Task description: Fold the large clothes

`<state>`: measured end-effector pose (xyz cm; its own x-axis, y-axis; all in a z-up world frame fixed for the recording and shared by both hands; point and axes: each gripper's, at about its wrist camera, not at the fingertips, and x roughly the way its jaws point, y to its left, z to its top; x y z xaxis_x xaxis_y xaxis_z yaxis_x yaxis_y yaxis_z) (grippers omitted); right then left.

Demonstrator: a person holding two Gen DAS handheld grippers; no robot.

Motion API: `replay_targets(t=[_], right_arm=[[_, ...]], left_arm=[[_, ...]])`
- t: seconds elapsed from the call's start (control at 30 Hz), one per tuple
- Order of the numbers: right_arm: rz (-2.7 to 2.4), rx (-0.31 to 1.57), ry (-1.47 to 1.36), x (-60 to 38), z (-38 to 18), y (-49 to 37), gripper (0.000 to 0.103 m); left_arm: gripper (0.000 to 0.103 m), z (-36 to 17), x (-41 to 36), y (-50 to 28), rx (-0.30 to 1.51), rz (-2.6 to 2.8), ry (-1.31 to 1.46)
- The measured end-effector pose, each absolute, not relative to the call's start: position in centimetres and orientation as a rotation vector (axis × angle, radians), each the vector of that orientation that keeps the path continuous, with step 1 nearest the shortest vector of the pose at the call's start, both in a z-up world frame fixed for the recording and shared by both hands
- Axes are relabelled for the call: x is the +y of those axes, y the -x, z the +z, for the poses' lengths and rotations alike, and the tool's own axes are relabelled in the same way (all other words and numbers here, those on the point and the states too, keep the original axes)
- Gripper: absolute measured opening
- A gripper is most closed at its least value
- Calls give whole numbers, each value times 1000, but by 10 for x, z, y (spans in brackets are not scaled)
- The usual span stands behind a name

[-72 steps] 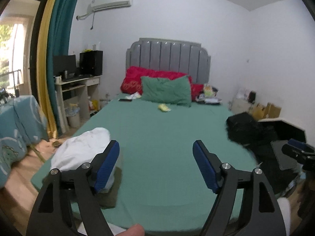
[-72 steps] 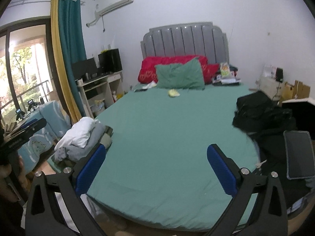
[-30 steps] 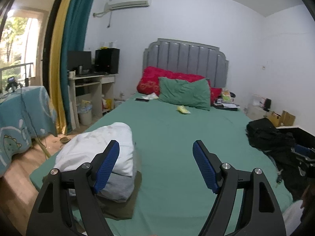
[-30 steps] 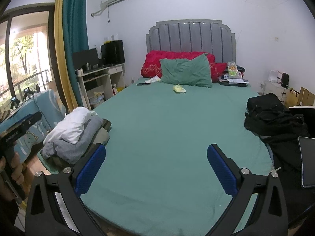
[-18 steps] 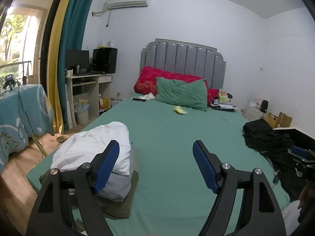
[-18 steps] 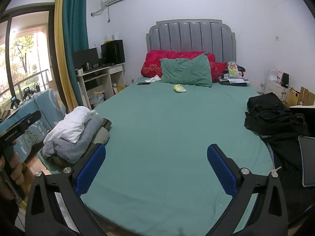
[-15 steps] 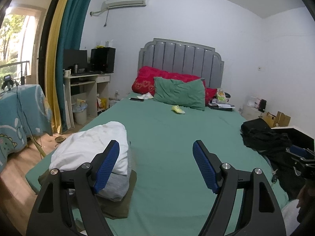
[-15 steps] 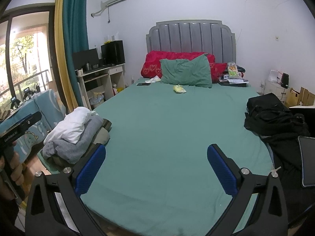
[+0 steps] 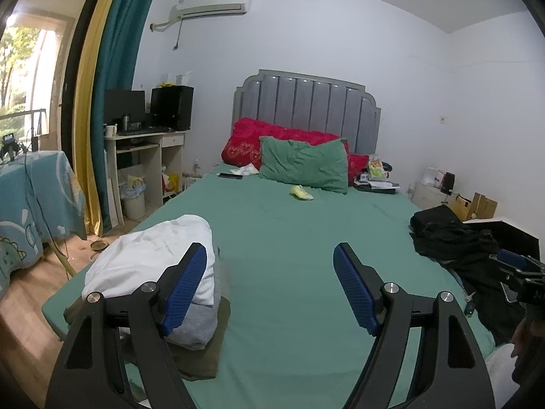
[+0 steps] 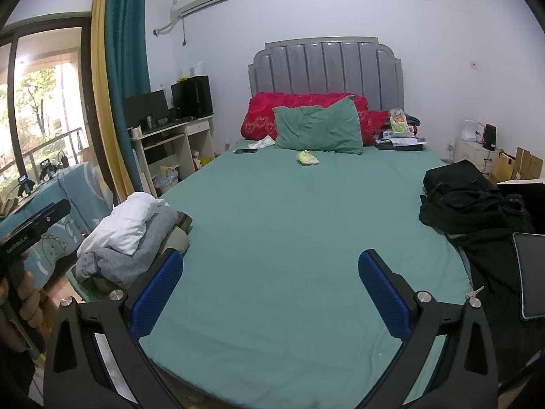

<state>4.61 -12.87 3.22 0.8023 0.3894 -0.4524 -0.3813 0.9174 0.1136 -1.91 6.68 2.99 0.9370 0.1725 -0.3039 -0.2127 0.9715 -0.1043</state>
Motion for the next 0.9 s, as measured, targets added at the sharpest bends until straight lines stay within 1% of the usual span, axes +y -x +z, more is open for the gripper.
replay_targets(t=[0.6, 0.9], right_arm=[[437, 491, -20, -128, 35, -40, 102], [437, 485, -26, -126, 38, -37, 102]], left_arm=[[80, 32, 64, 19, 297, 186, 133], [80, 38, 48, 18, 302, 154, 121]])
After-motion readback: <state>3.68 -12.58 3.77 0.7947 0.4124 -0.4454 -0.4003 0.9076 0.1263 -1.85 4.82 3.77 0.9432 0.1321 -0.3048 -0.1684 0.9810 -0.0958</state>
